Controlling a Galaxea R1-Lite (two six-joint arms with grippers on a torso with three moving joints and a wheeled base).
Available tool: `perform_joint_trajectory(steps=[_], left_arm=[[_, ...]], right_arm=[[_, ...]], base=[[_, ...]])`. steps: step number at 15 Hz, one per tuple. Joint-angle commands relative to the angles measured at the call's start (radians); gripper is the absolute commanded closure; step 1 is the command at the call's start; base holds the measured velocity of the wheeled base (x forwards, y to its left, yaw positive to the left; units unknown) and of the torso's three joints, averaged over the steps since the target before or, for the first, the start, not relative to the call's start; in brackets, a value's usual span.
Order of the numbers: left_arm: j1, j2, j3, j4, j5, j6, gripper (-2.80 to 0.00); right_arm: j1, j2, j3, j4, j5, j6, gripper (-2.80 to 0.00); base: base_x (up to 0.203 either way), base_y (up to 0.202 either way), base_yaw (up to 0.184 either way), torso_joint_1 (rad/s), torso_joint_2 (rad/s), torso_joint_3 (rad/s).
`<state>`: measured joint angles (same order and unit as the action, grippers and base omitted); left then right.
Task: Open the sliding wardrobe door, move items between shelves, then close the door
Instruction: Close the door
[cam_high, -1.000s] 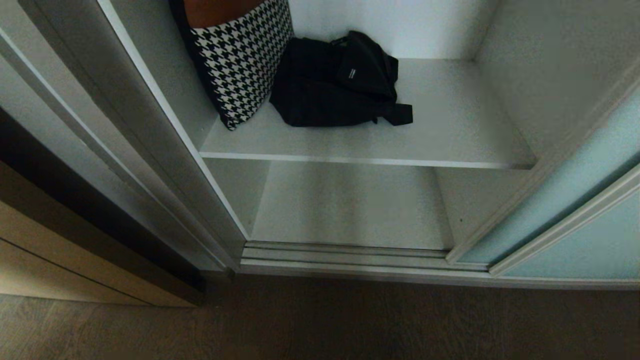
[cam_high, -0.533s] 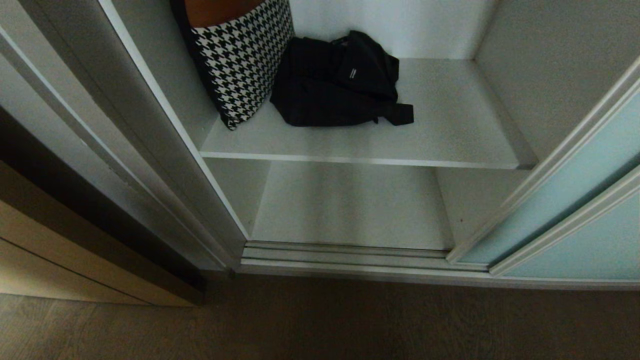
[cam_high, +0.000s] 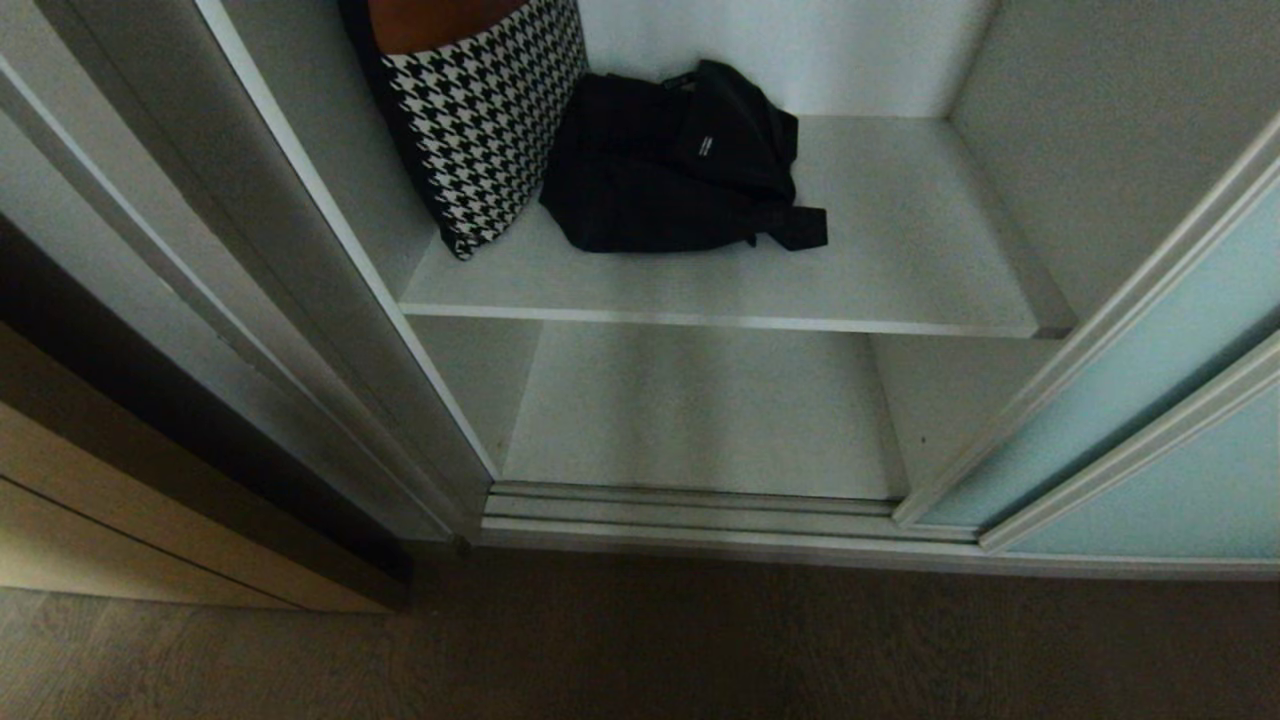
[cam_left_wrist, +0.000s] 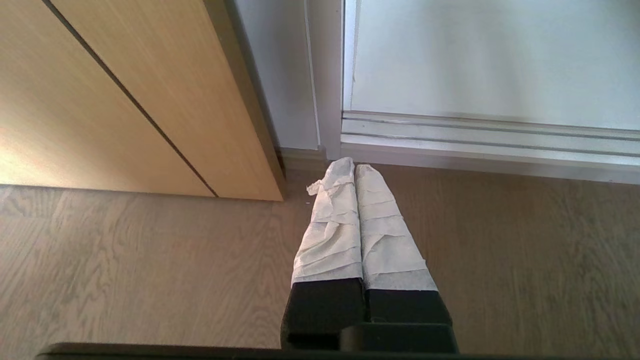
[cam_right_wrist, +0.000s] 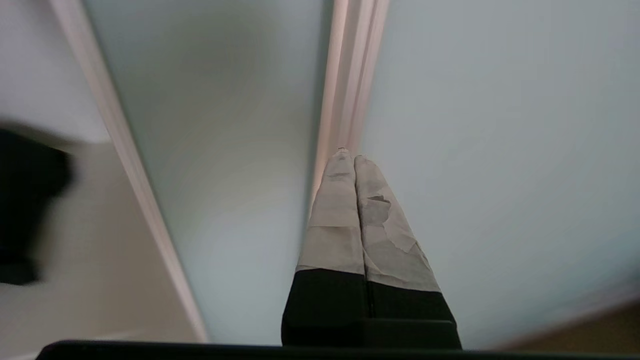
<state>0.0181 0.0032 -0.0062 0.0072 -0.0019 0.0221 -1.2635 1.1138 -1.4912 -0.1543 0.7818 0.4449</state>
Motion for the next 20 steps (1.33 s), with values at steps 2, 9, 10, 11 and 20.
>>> perform_joint_trajectory(steps=[2,9,10,11,20], left_arm=[[0.0,0.001,0.0,0.0,0.0,-0.001,0.0],[0.0,0.001,0.0,0.0,0.0,0.001,0.0],[0.0,0.001,0.0,0.0,0.0,0.001,0.0],[0.0,0.001,0.0,0.0,0.0,-0.001,0.0],[0.0,0.001,0.0,0.0,0.0,0.001,0.0]], right_arm=[[-0.028,0.097,-0.024,-0.076,0.087,0.187,0.0],[-0.028,0.173,-0.063,-0.145,0.159,0.533,0.0],[-0.028,0.191,-0.07,-0.195,0.16,0.595,0.0],[-0.028,0.202,-0.071,-0.257,0.16,0.661,0.0],[-0.036,0.273,-0.065,-0.561,0.152,0.957,0.0]], base=[[0.0,0.0,0.0,0.0,0.0,0.0],[0.0,0.0,0.0,0.0,0.0,0.0],[0.0,0.0,0.0,0.0,0.0,0.0],[0.0,0.0,0.0,0.0,0.0,0.0],[0.0,0.0,0.0,0.0,0.0,0.0]])
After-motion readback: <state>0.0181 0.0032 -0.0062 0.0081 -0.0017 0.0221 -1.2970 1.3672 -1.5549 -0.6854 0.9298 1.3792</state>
